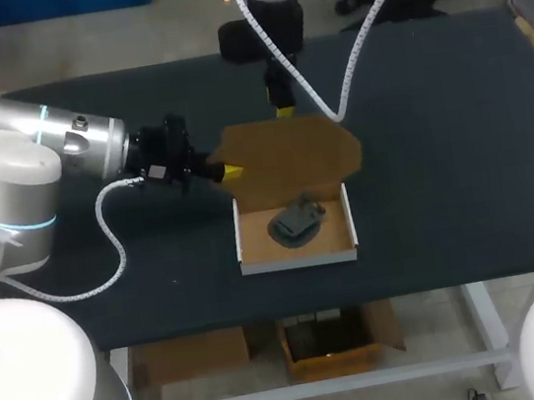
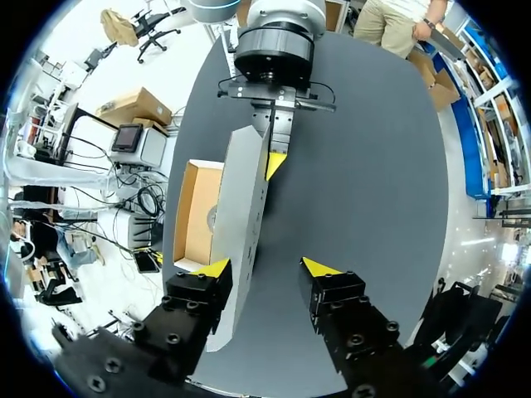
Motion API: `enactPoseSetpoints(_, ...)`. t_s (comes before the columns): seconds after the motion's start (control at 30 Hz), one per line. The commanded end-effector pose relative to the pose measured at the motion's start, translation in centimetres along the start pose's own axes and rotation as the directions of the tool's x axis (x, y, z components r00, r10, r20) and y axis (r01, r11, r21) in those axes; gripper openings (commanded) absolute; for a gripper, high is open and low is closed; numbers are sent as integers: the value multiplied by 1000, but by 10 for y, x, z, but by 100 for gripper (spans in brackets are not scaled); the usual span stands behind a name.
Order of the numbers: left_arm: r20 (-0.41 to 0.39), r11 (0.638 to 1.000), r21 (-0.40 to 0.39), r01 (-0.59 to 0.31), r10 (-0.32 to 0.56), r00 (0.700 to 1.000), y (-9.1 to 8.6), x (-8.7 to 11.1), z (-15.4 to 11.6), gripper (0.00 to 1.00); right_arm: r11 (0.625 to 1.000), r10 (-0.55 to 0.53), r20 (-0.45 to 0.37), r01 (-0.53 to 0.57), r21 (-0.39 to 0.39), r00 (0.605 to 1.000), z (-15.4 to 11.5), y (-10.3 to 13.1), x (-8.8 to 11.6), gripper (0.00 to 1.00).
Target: Assemble the packaging by folding the flat box into shape, placing the metal phone stand inside, and closing the box properly
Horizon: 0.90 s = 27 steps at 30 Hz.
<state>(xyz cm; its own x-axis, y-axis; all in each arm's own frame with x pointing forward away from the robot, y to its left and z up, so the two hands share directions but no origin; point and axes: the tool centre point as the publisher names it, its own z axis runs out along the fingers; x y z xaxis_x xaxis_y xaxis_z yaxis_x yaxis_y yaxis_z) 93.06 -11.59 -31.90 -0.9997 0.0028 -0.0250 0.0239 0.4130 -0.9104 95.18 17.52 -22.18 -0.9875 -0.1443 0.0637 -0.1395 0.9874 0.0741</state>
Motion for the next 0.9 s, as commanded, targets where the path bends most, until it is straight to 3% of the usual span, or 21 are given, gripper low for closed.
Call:
enactPoseSetpoints(0.03, -4, 1000, 3, -1, 1, 1000, 1, -1, -1, 0, 1000, -3, 7, 3, 7, 1000, 1, 3, 8, 50)
enactPoseSetpoints(0.63, -4, 1000, 3, -1, 1, 1000, 1, -1, -1, 0, 1000, 5, -16, -5, 26, 1000, 15, 7, 23, 64)
enactPoseSetpoints(0.9, -4, 1000, 3, -1, 1, 1000, 1, -1, -1, 0, 999, 11, -37, -10, 31, 999, 25, 6, 22, 63)
